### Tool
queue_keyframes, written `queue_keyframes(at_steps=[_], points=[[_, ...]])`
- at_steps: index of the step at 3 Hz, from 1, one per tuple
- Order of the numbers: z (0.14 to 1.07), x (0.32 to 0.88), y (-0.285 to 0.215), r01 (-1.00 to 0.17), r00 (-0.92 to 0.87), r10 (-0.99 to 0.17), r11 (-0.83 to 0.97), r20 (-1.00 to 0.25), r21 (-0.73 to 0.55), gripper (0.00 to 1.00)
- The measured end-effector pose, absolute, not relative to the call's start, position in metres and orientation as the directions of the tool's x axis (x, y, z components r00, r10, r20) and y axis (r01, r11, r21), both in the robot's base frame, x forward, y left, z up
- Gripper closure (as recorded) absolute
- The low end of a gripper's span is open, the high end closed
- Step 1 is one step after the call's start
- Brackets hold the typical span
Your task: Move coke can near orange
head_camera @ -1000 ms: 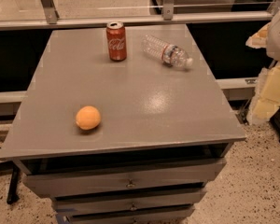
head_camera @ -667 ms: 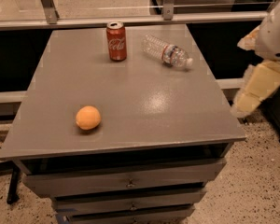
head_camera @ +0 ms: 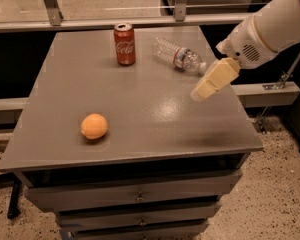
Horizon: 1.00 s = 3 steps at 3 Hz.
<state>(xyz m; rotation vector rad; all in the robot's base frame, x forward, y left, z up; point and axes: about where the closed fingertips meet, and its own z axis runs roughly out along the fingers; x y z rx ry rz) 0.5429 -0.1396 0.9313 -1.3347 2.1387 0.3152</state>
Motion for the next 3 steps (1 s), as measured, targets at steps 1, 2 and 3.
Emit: queue_keyframes(at_steps=[1, 2, 3], points=[[0.921, 0.577, -0.101, -0.861, -0.297, -0.655, 0.499, -0.695, -0.103, 0.00], [0.918, 0.616, -0.064, -0.838, -0.264, -0.571, 0.535, -0.777, -0.109, 0.00], [0.925, 0.626, -0.063, -0.821, -0.248, -0.552, 0.556, -0.796, -0.130, 0.00]])
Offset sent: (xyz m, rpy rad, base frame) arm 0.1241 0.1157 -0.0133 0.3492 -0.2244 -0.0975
